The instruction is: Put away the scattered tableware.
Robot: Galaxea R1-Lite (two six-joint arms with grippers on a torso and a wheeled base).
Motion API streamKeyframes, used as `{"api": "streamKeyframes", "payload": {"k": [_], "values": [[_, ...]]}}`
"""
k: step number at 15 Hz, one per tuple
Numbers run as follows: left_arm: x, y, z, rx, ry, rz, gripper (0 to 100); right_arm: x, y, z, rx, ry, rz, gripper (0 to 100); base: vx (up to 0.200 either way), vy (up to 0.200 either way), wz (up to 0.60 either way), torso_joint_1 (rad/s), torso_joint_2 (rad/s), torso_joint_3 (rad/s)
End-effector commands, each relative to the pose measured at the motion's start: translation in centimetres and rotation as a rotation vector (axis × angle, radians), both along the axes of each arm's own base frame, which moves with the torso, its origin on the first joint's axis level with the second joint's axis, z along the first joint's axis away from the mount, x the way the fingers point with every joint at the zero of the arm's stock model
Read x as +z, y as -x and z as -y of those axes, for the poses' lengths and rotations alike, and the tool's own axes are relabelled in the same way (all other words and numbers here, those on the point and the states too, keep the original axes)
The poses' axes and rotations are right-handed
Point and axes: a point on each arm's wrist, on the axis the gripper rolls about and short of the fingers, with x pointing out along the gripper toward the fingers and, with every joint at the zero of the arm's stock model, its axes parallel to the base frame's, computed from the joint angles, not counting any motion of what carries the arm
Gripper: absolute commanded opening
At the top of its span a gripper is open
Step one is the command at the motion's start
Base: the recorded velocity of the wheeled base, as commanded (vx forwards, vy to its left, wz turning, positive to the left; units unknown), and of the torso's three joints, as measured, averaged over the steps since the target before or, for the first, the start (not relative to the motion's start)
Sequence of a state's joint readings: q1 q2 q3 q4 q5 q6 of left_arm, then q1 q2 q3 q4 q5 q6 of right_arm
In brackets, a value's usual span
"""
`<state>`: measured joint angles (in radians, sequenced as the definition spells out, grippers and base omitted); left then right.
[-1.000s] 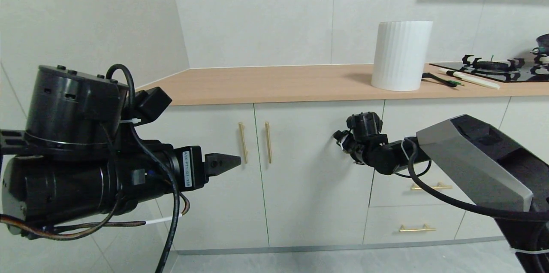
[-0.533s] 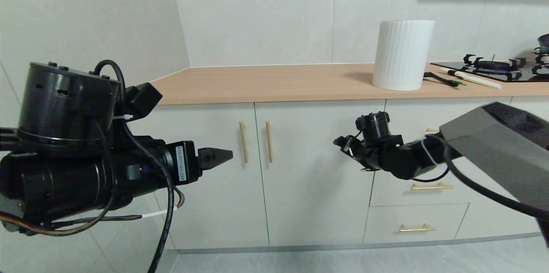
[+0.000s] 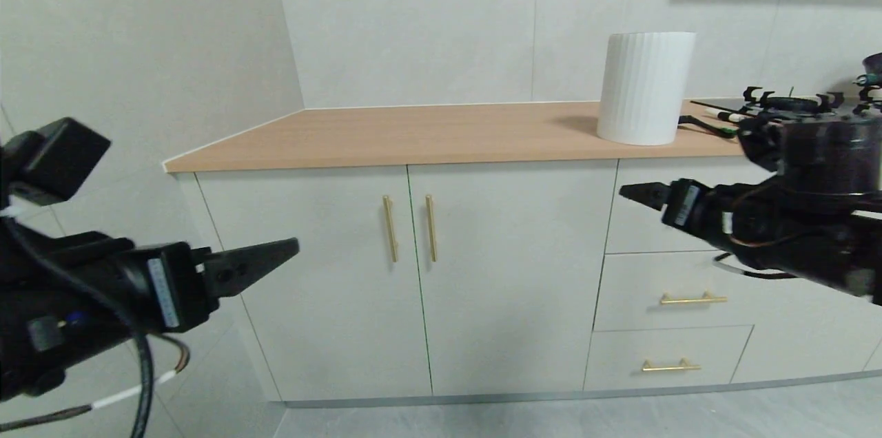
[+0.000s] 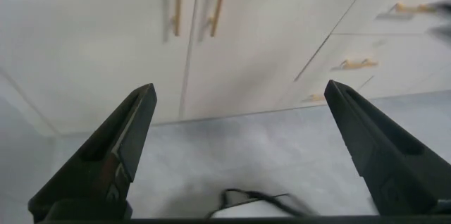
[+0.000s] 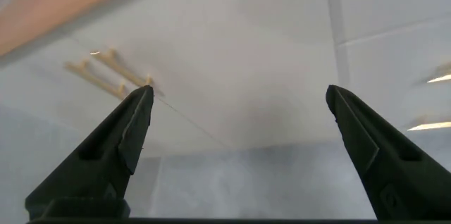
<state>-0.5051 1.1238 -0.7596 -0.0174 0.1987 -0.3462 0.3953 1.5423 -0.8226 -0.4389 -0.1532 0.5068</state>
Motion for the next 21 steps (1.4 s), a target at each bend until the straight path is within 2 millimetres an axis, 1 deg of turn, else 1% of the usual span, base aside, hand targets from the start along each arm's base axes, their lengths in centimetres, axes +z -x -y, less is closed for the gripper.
{"api": "streamKeyframes", "payload": {"k": [1, 2, 3, 4, 5, 6, 7, 8, 9, 11, 12, 13, 15, 16, 17, 18, 19, 20, 21], "values": [[-0.6, 5.9, -4.0, 0.054, -0.006, 0.151, 100, 1.7, 13.4, 6.1, -0.012, 0.108, 0.269, 100, 0.000, 0.000, 0.00, 0.000, 0.00, 0.000], [-1.2, 7.8, -5.1, 0.084, 0.005, 0.196, 100, 0.9, 16.5, 7.6, -0.039, 0.161, 0.336, 100, 0.000, 0.000, 0.00, 0.000, 0.00, 0.000], [-2.1, 9.7, -6.0, 0.102, 0.003, 0.239, 100, 0.0, 19.2, 8.7, -0.069, 0.218, 0.398, 100, 0.000, 0.000, 0.00, 0.000, 0.00, 0.000], [-3.0, 11.0, -6.6, 0.117, -0.008, 0.272, 100, -0.6, 20.9, 9.3, -0.097, 0.259, 0.439, 100, 0.000, 0.000, 0.00, 0.000, 0.00, 0.000], [-4.5, 13.1, -7.4, 0.153, -0.051, 0.322, 100, -1.6, 24.0, 10.2, -0.137, 0.287, 0.495, 100, 0.000, 0.000, 0.00, 0.000, 0.00, 0.000], [-5.6, 14.6, -7.8, 0.188, -0.074, 0.363, 100, -2.6, 26.2, 10.7, -0.150, 0.307, 0.516, 100, 0.000, 0.000, 0.00, 0.000, 0.00, 0.000], [-6.1, 15.4, -8.0, 0.204, -0.076, 0.384, 100, -3.2, 27.3, 11.0, -0.158, 0.325, 0.524, 100, 0.000, 0.000, 0.00, 0.000, 0.00, 0.000], [-6.9, 16.9, -8.3, 0.242, -0.081, 0.421, 100, -4.7, 29.2, 11.4, -0.183, 0.368, 0.536, 100, 0.000, 0.000, 0.00, 0.000, 0.00, 0.000], [-7.1, 17.3, -8.3, 0.263, -0.082, 0.430, 100, -5.0, 29.5, 11.5, -0.194, 0.385, 0.526, 100, 0.000, 0.000, 0.00, 0.000, 0.00, 0.000], [-8.5, 18.3, -8.3, 0.319, -0.092, 0.456, 100, -4.9, 29.5, 11.8, -0.345, 0.396, 0.494, 100, 0.000, 0.000, 0.00, 0.000, 0.00, 0.000], [-9.8, 17.9, -8.2, 0.379, -0.112, 0.424, 100, -5.1, 29.4, 11.7, -0.389, 0.404, 0.473, 100, 0.000, 0.000, 0.00, 0.000, 0.00, 0.000], [-10.2, 17.7, -8.3, 0.446, -0.107, 0.415, 100, -5.6, 29.2, 11.6, -0.422, 0.419, 0.450, 100, 0.000, 0.000, 0.00, 0.000, 0.00, 0.000], [-10.7, 17.5, -8.2, 0.507, -0.136, 0.408, 100, -6.3, 29.0, 11.3, -0.470, 0.442, 0.415, 100, 0.000, 0.000, 0.00, 0.000, 0.00, 0.000], [-11.0, 17.8, -8.0, 0.532, -0.160, 0.420, 100, -6.7, 29.1, 11.1, -0.501, 0.450, 0.407, 100, 0.000, 0.000, 0.00, 0.000, 0.00, 0.000], [-11.6, 18.2, -7.8, 0.522, -0.180, 0.447, 100, -7.6, 29.1, 11.0, -0.509, 0.460, 0.401, 100, 0.000, 0.000, 0.00, 0.000, 0.00, 0.000], [-12.5, 18.1, -7.7, 0.503, -0.206, 0.449, 100, -8.7, 29.0, 10.8, -0.514, 0.473, 0.385, 100, 0.000, 0.000, 0.00, 0.000, 0.00, 0.000], [-13.3, 17.7, -7.7, 0.508, -0.213, 0.432, 100, -10.2, 28.5, 10.8, -0.517, 0.485, 0.343, 100, 0.000, 0.000, 0.00, 0.000, 0.00, 0.000], [-13.8, 17.4, -7.7, 0.509, -0.206, 0.435, 100, -11.2, 28.1, 10.8, -0.512, 0.489, 0.323, 100, 0.000, 0.000, 0.00, 0.000, 0.00, 0.000], [-14.2, 17.1, -7.7, 0.509, -0.205, 0.433, 100, -11.4, 28.0, 10.8, -0.510, 0.488, 0.331, 100, 0.000, 0.000, 0.00, 0.000, 0.00, 0.000]]}}
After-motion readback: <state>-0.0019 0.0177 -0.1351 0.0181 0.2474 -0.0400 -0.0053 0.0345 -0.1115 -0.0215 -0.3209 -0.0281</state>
